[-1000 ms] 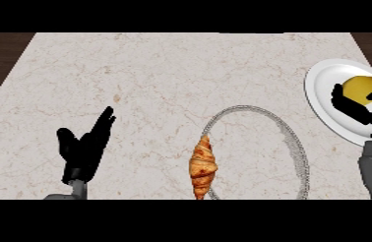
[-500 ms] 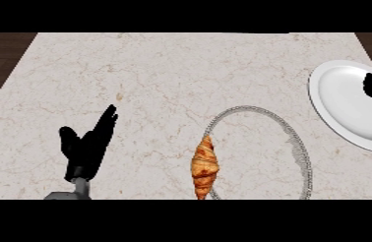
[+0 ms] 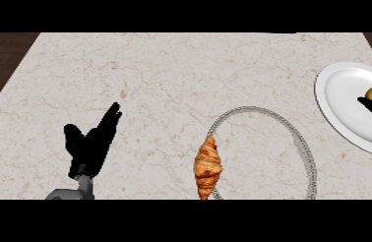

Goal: Pick the lemon from the placemat and place it in the plate

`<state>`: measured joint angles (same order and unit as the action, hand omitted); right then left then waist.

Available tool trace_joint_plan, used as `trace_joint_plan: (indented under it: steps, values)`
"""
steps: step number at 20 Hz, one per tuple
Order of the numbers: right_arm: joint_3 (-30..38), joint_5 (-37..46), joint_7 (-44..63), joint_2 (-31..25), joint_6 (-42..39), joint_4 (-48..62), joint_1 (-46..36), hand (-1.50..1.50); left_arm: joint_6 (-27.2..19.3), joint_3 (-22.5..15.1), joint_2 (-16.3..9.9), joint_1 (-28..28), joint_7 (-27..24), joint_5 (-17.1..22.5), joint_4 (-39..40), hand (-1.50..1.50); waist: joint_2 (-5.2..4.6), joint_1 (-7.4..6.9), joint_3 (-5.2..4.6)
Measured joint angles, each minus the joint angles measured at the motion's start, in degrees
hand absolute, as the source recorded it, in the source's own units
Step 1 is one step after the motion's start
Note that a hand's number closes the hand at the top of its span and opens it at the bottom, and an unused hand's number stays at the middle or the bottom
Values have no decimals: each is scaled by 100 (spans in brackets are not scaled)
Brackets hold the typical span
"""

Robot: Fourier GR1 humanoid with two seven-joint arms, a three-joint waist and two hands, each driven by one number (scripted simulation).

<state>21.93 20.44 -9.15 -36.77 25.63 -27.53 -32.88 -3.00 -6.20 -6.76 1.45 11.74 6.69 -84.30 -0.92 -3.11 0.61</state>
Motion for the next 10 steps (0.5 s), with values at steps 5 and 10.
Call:
trace_joint_plan:
  steps: [5,10]
  values:
    - [488,-523,-1025,40,-331,358,-219,-150,-40,-2,42,-2,-24,-45,32,0,1,31,7]
    - [1161,-1184,-1871,21,-530,575,-298,-150,-71,36,36,-30,54,-46,-12,0,16,80,4]
